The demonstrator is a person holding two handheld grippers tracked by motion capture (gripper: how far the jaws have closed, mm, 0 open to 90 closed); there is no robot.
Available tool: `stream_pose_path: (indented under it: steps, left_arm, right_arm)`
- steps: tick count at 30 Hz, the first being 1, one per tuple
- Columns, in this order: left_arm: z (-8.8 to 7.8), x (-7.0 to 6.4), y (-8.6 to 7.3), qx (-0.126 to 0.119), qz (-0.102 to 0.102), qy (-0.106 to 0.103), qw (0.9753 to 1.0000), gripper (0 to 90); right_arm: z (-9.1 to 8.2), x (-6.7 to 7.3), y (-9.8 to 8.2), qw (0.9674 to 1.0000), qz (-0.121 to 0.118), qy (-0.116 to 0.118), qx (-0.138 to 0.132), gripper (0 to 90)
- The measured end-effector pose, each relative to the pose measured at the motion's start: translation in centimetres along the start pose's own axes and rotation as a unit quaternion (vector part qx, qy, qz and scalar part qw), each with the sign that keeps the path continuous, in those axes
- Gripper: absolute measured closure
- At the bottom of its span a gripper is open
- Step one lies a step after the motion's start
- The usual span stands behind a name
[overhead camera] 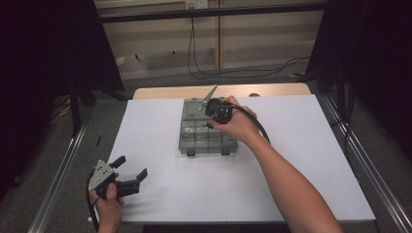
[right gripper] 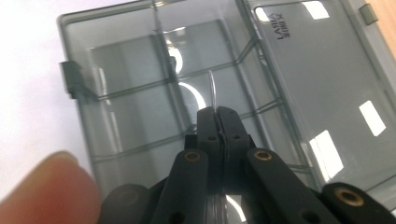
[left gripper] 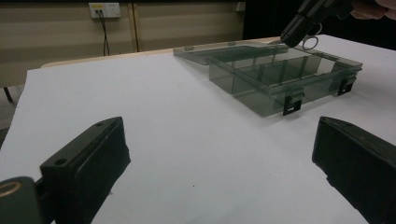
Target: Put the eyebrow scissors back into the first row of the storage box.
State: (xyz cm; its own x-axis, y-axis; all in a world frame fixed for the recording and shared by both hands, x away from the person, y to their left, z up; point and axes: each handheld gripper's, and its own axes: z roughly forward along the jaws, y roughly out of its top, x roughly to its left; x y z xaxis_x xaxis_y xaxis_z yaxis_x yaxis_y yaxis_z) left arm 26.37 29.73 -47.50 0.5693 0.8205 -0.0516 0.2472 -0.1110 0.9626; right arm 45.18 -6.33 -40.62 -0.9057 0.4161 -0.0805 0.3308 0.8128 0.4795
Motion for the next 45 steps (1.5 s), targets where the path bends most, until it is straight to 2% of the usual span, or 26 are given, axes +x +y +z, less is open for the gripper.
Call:
stream_pose_path:
  steps: [7, 9, 11, 12, 13, 16, 19, 22, 26, 31, 32, 34, 45]
  left_arm:
    - [0.0, 0.1, 0.0, 0.003, 0.006, -0.005, 1.0000, 3.4]
    - [-0.1, 0.1, 0.0, 0.003, 0.005, -0.005, 1.0000, 3.4]
    - [-0.1, 0.1, 0.0, 0.003, 0.006, -0.006, 1.0000, 3.4]
    - [-0.1, 0.1, 0.0, 0.002, 0.005, -0.006, 1.0000, 3.4]
    - [-0.1, 0.1, 0.0, 0.002, 0.006, -0.006, 1.0000, 3.4]
    - [0.0, 0.0, 0.0, -0.001, 0.002, -0.005, 1.0000, 3.4]
    - [0.0, 0.1, 0.0, 0.004, 0.007, -0.006, 0.9999, 3.4]
    - [-0.1, 0.1, 0.0, 0.006, 0.011, -0.003, 0.9999, 3.4]
    - [0.0, 0.0, 0.0, 0.004, 0.009, -0.004, 0.9999, 3.4]
    - [0.0, 0.0, 0.0, 0.009, 0.015, -0.002, 0.9998, 3.4]
    - [0.0, 0.0, 0.0, 0.008, 0.015, -0.004, 0.9998, 3.4]
    - [0.1, -0.1, 0.0, 0.005, 0.007, -0.002, 1.0000, 3.4]
    - [0.1, -0.1, 0.0, 0.007, 0.012, -0.003, 0.9999, 3.4]
  right_arm:
    - [1.0, -0.2, 0.6, 0.9993, -0.008, -0.035, 0.006, 87.9]
    - [1.1, -0.2, 0.5, 0.9986, 0.008, -0.052, -0.008, 76.7]
    - [1.1, -0.3, 0.3, 0.9981, 0.027, -0.051, -0.024, 64.4]
    - [1.0, -0.5, 0.0, 0.9975, 0.032, -0.052, -0.035, 52.8]
    - [1.0, -0.5, 0.0, 0.9975, 0.032, -0.052, -0.035, 52.8]
    - [0.6, -0.6, -0.6, 0.9950, 0.061, -0.050, -0.061, 35.5]
    - [0.0, -0.9, -1.4, 0.9914, 0.083, -0.041, -0.092, 20.0]
    - [-0.7, -1.0, -2.2, 0.9870, 0.112, -0.027, -0.112, 11.1]
    - [-1.6, -0.6, -3.2, 0.9804, 0.135, -0.042, -0.138, 0.1]
    - [-2.6, 0.0, -4.6, 0.9770, 0.138, -0.055, -0.153, 0.0]
    - [-2.7, 0.0, -4.9, 0.9763, 0.139, -0.051, -0.158, 0.0]
    - [-3.0, 0.2, -5.6, 0.9750, 0.144, -0.053, -0.161, 0.0]
    - [-4.4, 0.7, -9.7, 0.9672, 0.164, -0.071, -0.180, 0.0]
